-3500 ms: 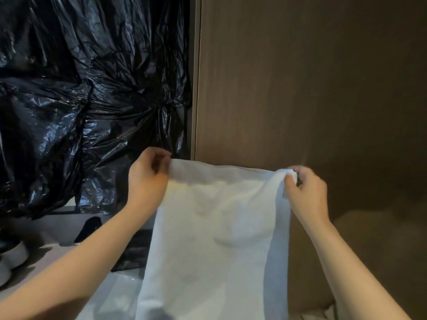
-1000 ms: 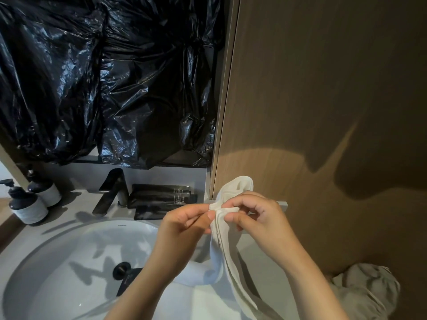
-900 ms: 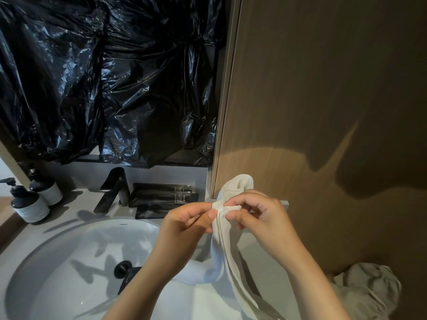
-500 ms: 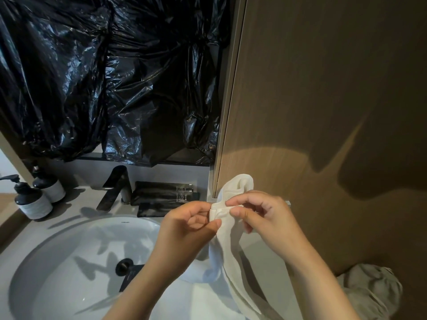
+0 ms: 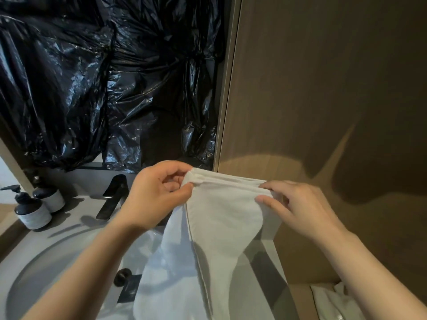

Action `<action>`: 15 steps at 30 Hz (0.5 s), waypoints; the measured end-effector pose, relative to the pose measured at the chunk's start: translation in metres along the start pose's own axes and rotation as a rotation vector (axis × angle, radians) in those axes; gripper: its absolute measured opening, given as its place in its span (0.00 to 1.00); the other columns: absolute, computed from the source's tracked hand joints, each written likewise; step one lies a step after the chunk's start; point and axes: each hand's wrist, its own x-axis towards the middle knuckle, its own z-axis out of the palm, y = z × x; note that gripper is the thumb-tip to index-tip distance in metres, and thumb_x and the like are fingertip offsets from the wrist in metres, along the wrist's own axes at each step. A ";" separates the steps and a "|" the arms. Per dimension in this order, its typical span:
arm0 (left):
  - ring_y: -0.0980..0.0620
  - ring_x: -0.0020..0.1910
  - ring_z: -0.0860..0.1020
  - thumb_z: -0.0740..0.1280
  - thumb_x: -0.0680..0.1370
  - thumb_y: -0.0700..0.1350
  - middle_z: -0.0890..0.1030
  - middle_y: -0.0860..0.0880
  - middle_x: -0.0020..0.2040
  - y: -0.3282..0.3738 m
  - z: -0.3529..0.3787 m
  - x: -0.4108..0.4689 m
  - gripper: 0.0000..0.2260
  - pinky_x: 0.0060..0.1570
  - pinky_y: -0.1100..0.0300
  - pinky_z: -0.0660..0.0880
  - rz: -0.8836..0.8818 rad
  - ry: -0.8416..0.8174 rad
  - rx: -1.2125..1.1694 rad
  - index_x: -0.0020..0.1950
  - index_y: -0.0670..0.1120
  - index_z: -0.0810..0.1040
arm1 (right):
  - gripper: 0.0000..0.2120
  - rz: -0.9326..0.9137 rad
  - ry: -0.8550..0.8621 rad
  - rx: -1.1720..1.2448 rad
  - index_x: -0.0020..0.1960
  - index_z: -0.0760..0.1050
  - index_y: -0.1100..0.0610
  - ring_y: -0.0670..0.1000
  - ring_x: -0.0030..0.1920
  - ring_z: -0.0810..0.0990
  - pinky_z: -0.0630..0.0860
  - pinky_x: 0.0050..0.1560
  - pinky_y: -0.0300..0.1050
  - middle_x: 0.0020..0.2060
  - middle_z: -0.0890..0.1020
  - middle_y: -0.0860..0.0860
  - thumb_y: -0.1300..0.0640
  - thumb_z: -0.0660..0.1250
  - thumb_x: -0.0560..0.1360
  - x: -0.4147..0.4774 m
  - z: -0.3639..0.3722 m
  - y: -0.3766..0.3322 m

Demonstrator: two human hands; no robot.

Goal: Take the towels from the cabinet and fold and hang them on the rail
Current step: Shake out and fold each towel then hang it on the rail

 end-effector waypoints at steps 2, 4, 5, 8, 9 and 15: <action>0.54 0.40 0.82 0.72 0.73 0.34 0.84 0.53 0.42 0.007 -0.003 0.006 0.12 0.43 0.59 0.80 0.057 -0.025 0.026 0.50 0.51 0.83 | 0.22 0.037 0.128 0.021 0.55 0.79 0.41 0.37 0.40 0.77 0.74 0.43 0.32 0.45 0.80 0.35 0.31 0.55 0.74 0.003 -0.005 -0.006; 0.53 0.41 0.83 0.72 0.73 0.36 0.85 0.53 0.43 0.013 -0.004 0.012 0.12 0.43 0.63 0.80 0.092 -0.028 0.027 0.51 0.51 0.83 | 0.21 0.049 0.202 -0.008 0.53 0.80 0.43 0.40 0.42 0.80 0.79 0.44 0.39 0.45 0.83 0.39 0.33 0.56 0.75 0.007 -0.010 -0.012; 0.53 0.43 0.83 0.72 0.73 0.37 0.85 0.53 0.44 0.017 -0.004 0.016 0.11 0.44 0.62 0.81 0.097 -0.029 0.022 0.51 0.50 0.83 | 0.20 0.041 0.246 -0.033 0.52 0.81 0.44 0.42 0.41 0.80 0.79 0.42 0.40 0.43 0.83 0.40 0.34 0.57 0.76 0.009 -0.013 -0.016; 0.53 0.46 0.84 0.72 0.72 0.40 0.85 0.53 0.46 0.029 -0.008 0.028 0.10 0.48 0.57 0.82 0.087 -0.026 -0.027 0.53 0.49 0.83 | 0.16 0.032 0.395 -0.084 0.47 0.81 0.46 0.42 0.37 0.79 0.77 0.37 0.38 0.38 0.83 0.43 0.37 0.60 0.76 0.014 -0.028 -0.025; 0.53 0.46 0.84 0.72 0.72 0.40 0.86 0.52 0.46 0.035 -0.009 0.033 0.10 0.49 0.55 0.82 0.089 -0.023 -0.048 0.53 0.49 0.83 | 0.16 0.045 0.440 -0.091 0.47 0.81 0.47 0.43 0.39 0.79 0.76 0.38 0.38 0.39 0.83 0.44 0.38 0.61 0.76 0.017 -0.034 -0.028; 0.54 0.45 0.84 0.71 0.72 0.36 0.86 0.53 0.45 0.070 -0.009 0.052 0.12 0.45 0.62 0.80 0.217 -0.055 -0.112 0.50 0.52 0.83 | 0.26 0.044 0.397 -0.021 0.69 0.68 0.44 0.43 0.69 0.65 0.60 0.68 0.43 0.68 0.72 0.45 0.32 0.58 0.76 0.033 -0.063 -0.049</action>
